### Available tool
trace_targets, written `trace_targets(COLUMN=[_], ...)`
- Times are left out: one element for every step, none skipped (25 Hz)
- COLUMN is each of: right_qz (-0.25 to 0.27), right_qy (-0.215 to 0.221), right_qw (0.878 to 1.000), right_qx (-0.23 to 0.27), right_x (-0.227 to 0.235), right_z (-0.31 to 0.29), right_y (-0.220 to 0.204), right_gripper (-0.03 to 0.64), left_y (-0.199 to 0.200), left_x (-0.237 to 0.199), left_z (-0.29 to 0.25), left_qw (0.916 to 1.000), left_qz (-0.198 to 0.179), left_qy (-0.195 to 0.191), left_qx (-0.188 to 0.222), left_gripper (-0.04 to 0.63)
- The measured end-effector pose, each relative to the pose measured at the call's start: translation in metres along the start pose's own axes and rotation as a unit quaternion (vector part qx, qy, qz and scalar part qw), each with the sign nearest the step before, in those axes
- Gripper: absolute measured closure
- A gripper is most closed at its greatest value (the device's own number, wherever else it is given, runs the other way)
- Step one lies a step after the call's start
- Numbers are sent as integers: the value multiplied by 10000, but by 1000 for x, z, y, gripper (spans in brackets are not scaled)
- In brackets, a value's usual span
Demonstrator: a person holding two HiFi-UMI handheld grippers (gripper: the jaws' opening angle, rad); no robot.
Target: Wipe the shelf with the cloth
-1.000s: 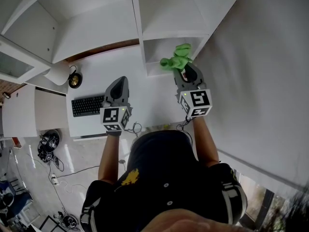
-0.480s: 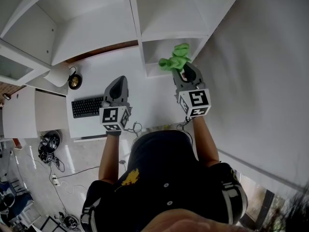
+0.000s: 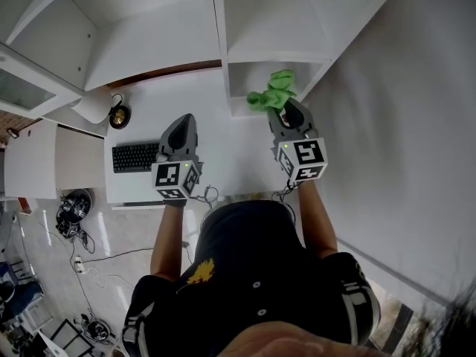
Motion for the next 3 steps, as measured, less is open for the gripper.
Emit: trace_targets(right_qz=[-27,-51,-74], right_qy=[39,76,112], right_qw=[10000,10000,9999], right_qx=[-3,-4,-4], right_x=[1,3,4], right_z=[1,1,2], right_y=[0,1,2], right_gripper=[505,505,505], left_y=[1,1,2], left_x=[2,5,8], left_z=[0,1,2], left_qw=[10000,10000,10000], left_qz=[3,5,6], left_qy=[14,29,44], left_qx=[-18,-37,-55], left_gripper=[578,578,578])
Point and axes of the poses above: the fingertips, and each gripper's own axes: z backward along the fingers, x to its right, y out of its top, the point moved 5 cm from there along z, backward along the fingers, and after that the axes turned 3 degrees about -x, right-handed, at the moved point
